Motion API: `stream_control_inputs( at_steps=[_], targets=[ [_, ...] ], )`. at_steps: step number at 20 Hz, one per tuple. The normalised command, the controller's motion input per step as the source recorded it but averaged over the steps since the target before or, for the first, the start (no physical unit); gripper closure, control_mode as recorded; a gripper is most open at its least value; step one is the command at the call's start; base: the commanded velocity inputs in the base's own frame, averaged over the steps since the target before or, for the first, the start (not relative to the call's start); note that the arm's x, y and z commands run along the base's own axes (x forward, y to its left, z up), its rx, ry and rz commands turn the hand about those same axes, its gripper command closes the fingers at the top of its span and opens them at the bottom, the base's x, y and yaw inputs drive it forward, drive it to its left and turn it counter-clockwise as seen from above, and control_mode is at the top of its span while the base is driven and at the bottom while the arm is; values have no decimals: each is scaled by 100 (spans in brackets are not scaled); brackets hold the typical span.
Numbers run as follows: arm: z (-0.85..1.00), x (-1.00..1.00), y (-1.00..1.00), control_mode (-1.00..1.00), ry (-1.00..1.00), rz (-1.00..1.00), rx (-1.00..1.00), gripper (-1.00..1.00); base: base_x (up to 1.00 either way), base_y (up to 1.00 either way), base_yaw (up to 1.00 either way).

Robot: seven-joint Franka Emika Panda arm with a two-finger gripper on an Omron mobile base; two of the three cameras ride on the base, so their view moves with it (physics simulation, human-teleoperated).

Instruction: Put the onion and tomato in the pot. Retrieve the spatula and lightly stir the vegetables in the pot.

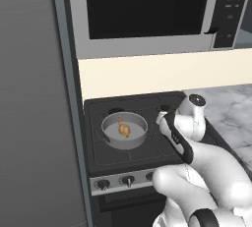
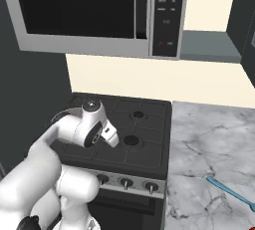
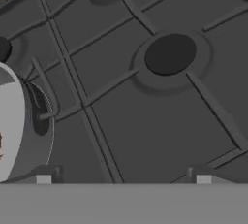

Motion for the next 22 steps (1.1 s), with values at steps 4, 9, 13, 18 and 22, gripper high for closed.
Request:
stream_control_inputs(
  at_steps=[4,9,13,18,22],
  targets=[
    [0,-38,-87,-100,1,-29,14,-100,0,0,0],
    [0,-58,-87,-100,8,-32,14,-100,0,0,0],
    [0,-65,-83,-100,8,-32,13,-100,0,0,0],
    [0,-38,-72,-100,6,-28,6,-100,0,0,0],
    [0,-27,-60,-100,5,-23,0,-100,0,0,0]
  ],
)
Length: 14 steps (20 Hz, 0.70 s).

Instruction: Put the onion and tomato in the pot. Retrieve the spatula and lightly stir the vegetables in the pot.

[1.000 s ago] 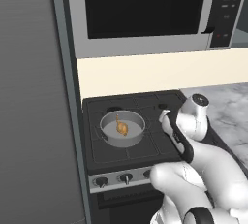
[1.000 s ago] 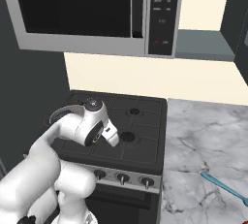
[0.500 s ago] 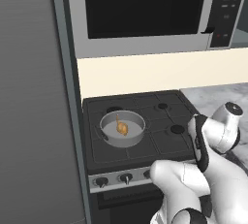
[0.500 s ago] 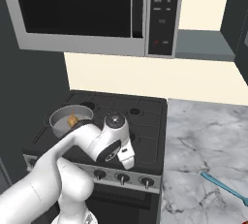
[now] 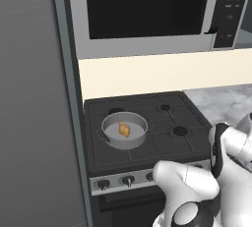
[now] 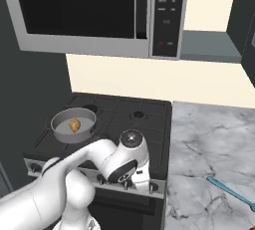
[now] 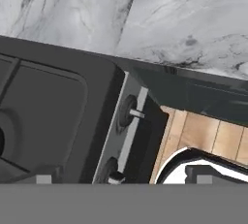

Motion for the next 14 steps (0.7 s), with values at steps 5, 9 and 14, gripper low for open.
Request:
stream_control_inputs(
  at_steps=[5,9,14],
  targets=[
    [0,-36,-56,-100,10,-24,0,-100,0,0,0],
    [4,-31,-54,-100,14,-19,0,-100,0,0,0],
    [17,-18,-50,-100,16,-7,7,-100,0,0,0]
  ],
)
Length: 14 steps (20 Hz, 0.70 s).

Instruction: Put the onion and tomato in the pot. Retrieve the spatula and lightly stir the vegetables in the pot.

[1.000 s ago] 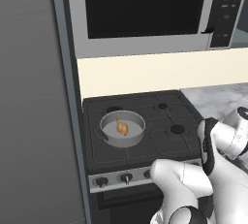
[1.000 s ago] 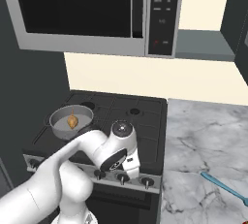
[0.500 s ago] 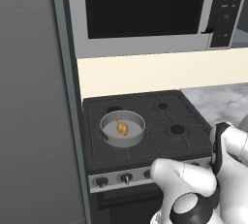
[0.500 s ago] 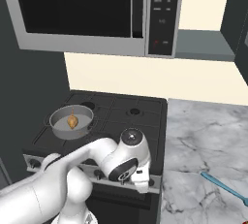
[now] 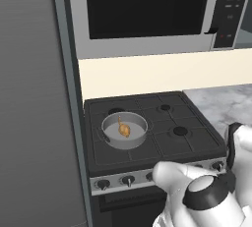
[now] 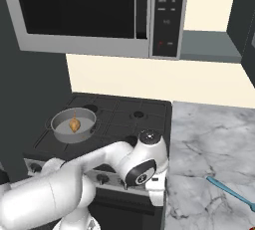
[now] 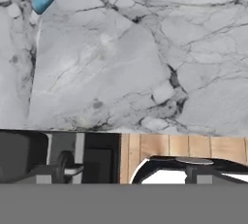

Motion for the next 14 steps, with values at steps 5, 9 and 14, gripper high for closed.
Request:
stream_control_inputs(
  at_steps=[5,9,14],
  targets=[
    [3,-26,-75,-100,2,0,19,-100,0,0,0],
    [0,-33,-98,-100,0,-2,23,-100,0,0,0],
    [8,-30,-96,-100,2,-7,23,-100,0,0,0]
  ],
)
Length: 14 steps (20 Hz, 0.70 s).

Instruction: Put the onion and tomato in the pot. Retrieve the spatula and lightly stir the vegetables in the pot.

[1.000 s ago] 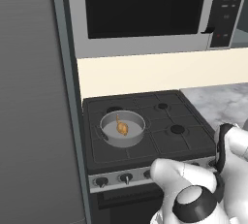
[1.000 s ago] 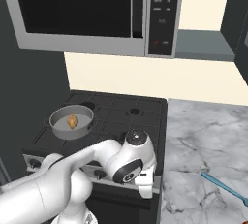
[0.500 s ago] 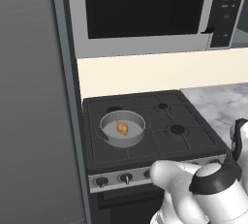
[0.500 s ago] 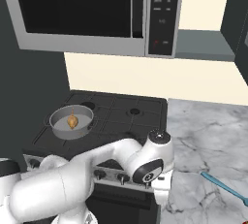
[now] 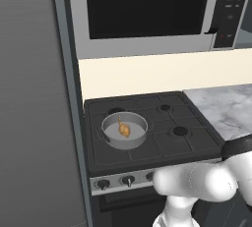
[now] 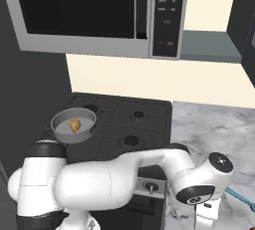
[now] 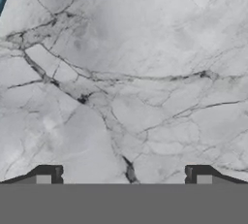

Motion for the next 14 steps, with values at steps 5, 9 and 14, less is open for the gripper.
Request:
stream_control_inputs(
  at_steps=[5,9,14],
  targets=[
    [0,-19,-46,-100,8,-2,6,-100,0,0,0],
    [-8,-1,-24,-100,8,-2,-1,-100,0,0,0],
    [-16,0,0,-100,15,-7,-9,-100,0,0,0]
  ],
)
